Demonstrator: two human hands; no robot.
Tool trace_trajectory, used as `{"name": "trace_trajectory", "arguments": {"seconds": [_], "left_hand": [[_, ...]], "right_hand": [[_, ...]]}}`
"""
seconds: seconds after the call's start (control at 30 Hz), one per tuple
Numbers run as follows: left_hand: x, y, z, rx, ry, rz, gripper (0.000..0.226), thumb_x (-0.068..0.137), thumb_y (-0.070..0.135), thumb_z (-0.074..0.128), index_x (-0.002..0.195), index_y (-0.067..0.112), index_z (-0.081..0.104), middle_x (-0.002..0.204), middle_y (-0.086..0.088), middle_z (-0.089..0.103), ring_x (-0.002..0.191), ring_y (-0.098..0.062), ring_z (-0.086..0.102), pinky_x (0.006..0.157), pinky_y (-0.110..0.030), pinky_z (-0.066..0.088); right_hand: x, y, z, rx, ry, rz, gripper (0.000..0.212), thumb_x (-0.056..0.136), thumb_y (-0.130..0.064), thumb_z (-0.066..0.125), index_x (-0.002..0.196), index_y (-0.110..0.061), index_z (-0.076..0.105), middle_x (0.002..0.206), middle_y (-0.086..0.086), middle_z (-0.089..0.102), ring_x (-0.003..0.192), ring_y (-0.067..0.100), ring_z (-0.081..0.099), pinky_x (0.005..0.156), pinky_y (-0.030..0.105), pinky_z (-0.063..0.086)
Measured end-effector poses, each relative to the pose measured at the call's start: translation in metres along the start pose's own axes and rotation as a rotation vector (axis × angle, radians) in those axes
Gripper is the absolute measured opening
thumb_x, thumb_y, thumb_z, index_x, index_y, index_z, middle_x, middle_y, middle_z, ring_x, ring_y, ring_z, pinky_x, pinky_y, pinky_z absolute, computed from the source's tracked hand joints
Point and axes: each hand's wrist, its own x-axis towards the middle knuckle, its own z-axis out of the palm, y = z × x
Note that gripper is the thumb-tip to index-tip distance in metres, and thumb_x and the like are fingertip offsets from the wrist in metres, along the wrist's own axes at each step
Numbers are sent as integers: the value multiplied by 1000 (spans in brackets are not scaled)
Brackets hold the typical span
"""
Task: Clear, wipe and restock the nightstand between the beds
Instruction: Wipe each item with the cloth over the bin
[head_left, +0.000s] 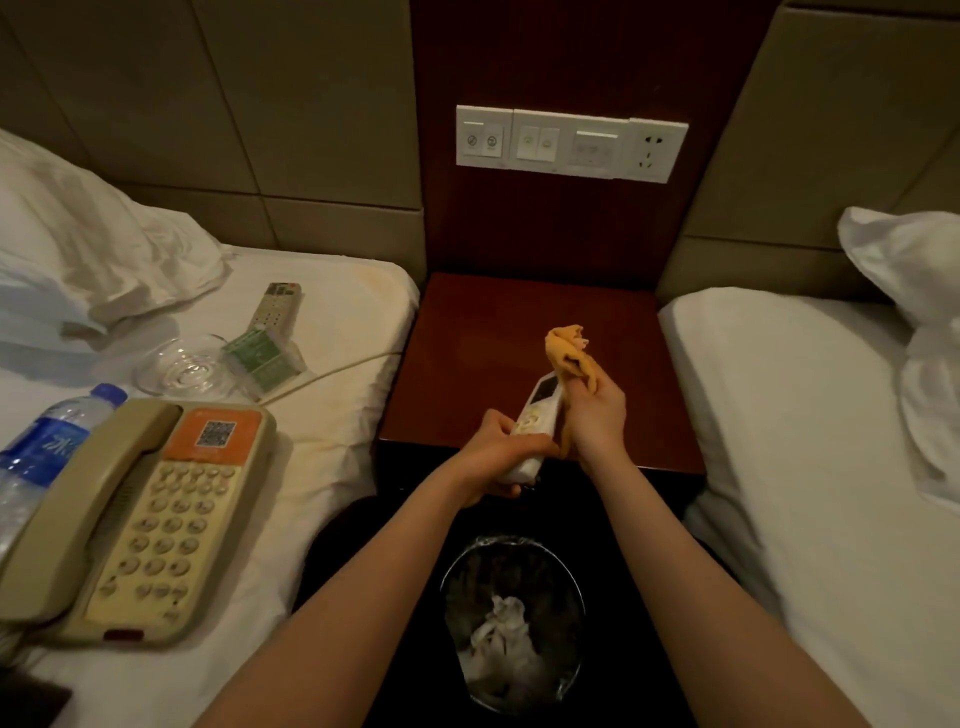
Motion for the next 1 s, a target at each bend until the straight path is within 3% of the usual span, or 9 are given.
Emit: {"name": "trace_trajectory", "arguments": {"seconds": [0.07, 0.2, 0.27, 0.33, 0.47, 0.57, 0.8, 0.93, 1.0], "left_hand": [[-6, -11, 13, -51, -27, -28, 40, 80, 28, 70, 93, 22, 33, 103, -7, 51, 64, -13, 56, 43, -22, 41], [-13, -35, 32, -122, -58, -48, 42, 84, 19, 64, 111, 19, 32, 105, -11, 52, 63, -13, 54, 41, -21, 40], [-14, -47, 36, -106, -46, -34, 50, 83, 17, 64, 123, 15, 33, 104, -11, 54, 65, -13, 56, 43, -22, 43], [-14, -57, 39, -57, -51, -27, 58, 80, 18, 68, 127, 11, 35, 104, -11, 57, 68, -15, 60, 47, -24, 47], [-17, -73, 43, -138, -120, -19, 35, 85, 11, 65, 116, 9, 49, 87, -9, 61, 69, -18, 61, 59, -30, 51], [-23, -75, 48, -479, -231, -24, 20, 95, 21, 49, 108, 10, 60, 92, -11, 64, 83, -23, 63, 79, -39, 49], [-23, -67, 63, -689, -161, -63, 46, 101, 45, 23, 116, 13, 52, 88, -7, 61, 80, -18, 59, 64, -32, 48], [-18, -68, 65, -748, -54, -44, 51, 96, 56, 30, 98, 17, 62, 86, -4, 65, 79, -17, 62, 68, -31, 50], [-14, -67, 62, -768, 21, -63, 49, 96, 55, 32, 87, 17, 61, 78, -3, 64, 69, -15, 61, 59, -29, 50]], "right_hand": [[-11, 3, -12, 30, 12, 41, 32, 98, -14, 43, 125, -19, 58, 82, -4, 61, 64, 11, 50, 63, 27, 40], [-46, 20, -15, 89, -82, 133, 33, 97, -16, 45, 127, -17, 57, 112, 2, 65, 99, 19, 61, 91, 38, 50], [-65, 32, -14, 122, -123, 180, 35, 96, -15, 46, 129, -16, 57, 115, 6, 65, 103, 23, 63, 95, 43, 51], [-79, 43, -15, 122, -148, 207, 36, 97, -14, 45, 132, -15, 55, 121, 7, 63, 102, 19, 61, 91, 36, 52], [-94, 54, -23, 156, -204, 272, 34, 97, -11, 44, 129, -13, 57, 113, 5, 64, 91, 12, 59, 70, 17, 49], [-101, 58, -26, 224, -188, 288, 22, 97, -15, 48, 109, -16, 66, 98, 3, 67, 95, 21, 64, 72, 22, 51], [-109, 57, -20, 233, -105, 276, 35, 96, -17, 49, 129, -11, 57, 121, 8, 63, 108, 23, 61, 82, 26, 51], [-109, 63, -12, 146, -87, 238, 29, 96, -20, 50, 119, -11, 64, 107, 4, 67, 95, 18, 64, 77, 27, 50], [-113, 66, -10, 119, -76, 218, 25, 96, -18, 49, 112, -12, 66, 96, 1, 67, 82, 11, 62, 69, 24, 48]]}}
